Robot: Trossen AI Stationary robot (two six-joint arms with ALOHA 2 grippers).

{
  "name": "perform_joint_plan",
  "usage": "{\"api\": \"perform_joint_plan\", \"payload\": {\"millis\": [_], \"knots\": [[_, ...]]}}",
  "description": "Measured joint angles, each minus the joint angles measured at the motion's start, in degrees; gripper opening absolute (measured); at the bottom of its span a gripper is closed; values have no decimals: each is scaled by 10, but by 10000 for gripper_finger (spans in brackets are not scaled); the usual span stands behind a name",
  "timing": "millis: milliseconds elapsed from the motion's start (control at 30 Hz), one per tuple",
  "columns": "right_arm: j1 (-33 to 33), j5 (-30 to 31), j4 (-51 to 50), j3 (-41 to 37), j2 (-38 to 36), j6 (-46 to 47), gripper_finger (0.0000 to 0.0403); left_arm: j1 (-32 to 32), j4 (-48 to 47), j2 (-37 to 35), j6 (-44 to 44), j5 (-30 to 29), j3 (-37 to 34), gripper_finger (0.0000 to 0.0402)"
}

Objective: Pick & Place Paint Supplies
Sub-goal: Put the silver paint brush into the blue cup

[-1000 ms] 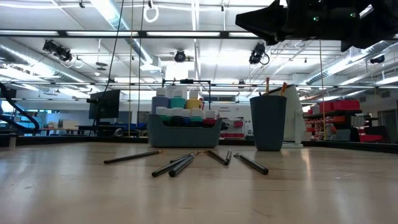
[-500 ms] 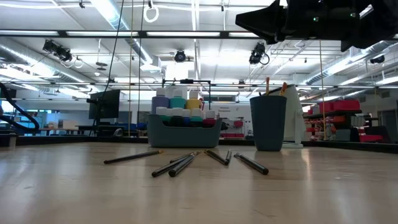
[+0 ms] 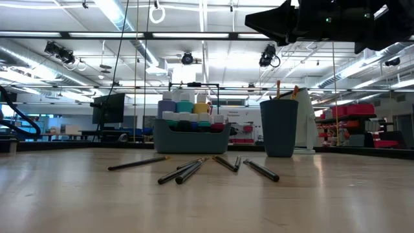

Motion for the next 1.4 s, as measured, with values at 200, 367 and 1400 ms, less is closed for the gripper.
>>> {"api": "perform_joint_plan", "payload": {"millis": [200,367,1400], "knots": [[0,0,0,0,0,1,126,3,-20,0,-8,-109,0,17],[0,0,0,0,0,2,126,17,-38,3,19,-254,-3,7],[0,-55,89,1,47,1,126,351,-208,4,406,-409,-4,8]]}}
